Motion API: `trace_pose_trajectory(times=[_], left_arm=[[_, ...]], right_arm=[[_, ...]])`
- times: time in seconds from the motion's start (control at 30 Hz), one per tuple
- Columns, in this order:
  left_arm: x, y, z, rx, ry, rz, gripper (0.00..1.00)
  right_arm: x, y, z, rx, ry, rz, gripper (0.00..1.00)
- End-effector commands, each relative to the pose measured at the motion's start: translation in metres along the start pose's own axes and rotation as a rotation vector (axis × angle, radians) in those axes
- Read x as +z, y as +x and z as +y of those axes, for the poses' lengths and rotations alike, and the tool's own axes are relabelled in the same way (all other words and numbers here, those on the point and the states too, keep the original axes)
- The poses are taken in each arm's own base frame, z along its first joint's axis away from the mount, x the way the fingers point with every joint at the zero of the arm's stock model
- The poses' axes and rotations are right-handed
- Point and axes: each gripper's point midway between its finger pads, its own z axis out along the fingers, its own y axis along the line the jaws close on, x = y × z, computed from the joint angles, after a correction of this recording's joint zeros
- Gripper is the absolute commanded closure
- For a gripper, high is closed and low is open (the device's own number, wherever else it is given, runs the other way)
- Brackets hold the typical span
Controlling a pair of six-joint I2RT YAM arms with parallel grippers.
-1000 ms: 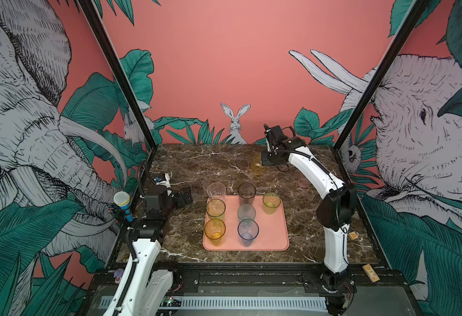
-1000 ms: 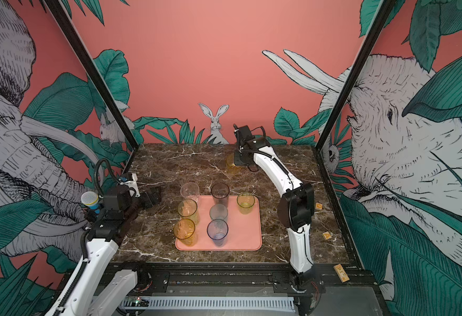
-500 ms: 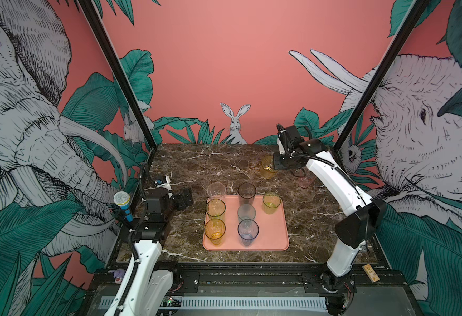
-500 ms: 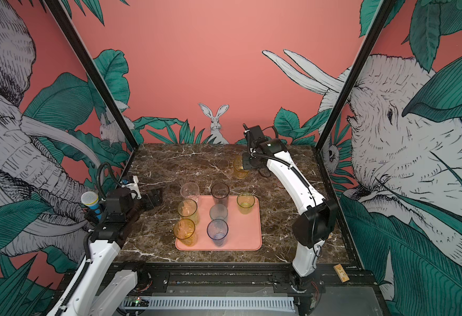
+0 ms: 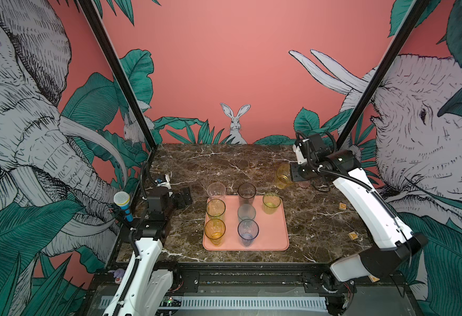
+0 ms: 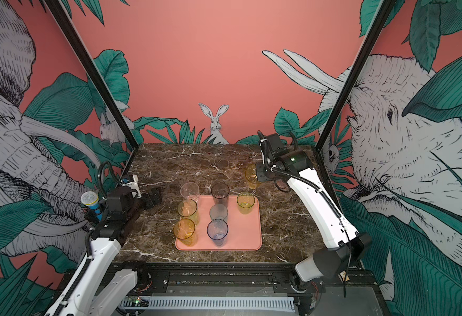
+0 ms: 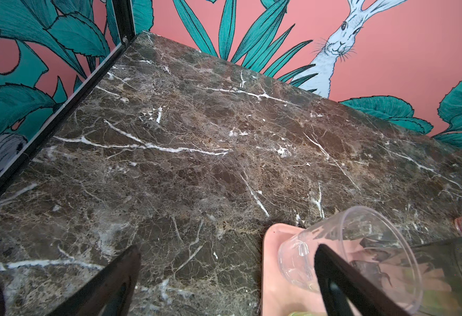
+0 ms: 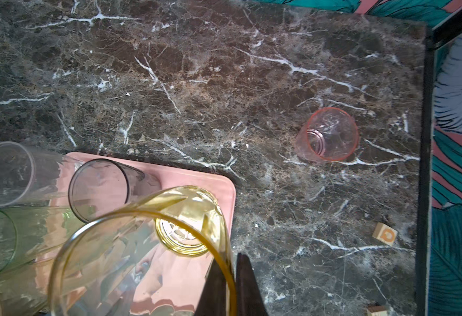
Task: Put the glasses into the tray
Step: 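Lift the yellow glass with the right gripper and carry it to the tray edge, then lower the yellow glass onto the tray beside the green glass and open the right gripper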
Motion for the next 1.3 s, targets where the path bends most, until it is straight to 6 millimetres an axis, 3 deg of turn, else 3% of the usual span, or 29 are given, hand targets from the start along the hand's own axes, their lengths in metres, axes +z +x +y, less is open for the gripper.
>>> trace_pose_trajectory(times=[0.0, 0.2, 0.6, 0.93, 1.27], left_arm=[[-0.001, -0.01, 0.0, 0.014, -0.008, -0.029, 0.0], [0.003, -0.005, 0.001, 0.017, -0.011, -0.019, 0.0], [0.006, 0.001, 0.004, 0.036, -0.024, 0.001, 0.0], [0.007, 0.004, 0.005, 0.03, -0.022, 0.008, 0.01], [0.009, 0.009, 0.007, 0.021, -0.03, 0.02, 0.0]], right_arm=[[-0.024, 0.02, -0.012, -0.03, 0.066, -0.034, 1.0], [-0.026, 0.058, -0.008, -0.021, 0.062, -0.039, 1.0], [0.011, 0.122, 0.008, 0.023, 0.02, 0.052, 1.0], [0.054, 0.151, 0.028, 0.069, -0.005, 0.089, 1.0], [0.085, 0.165, 0.044, 0.088, -0.04, 0.133, 1.0]])
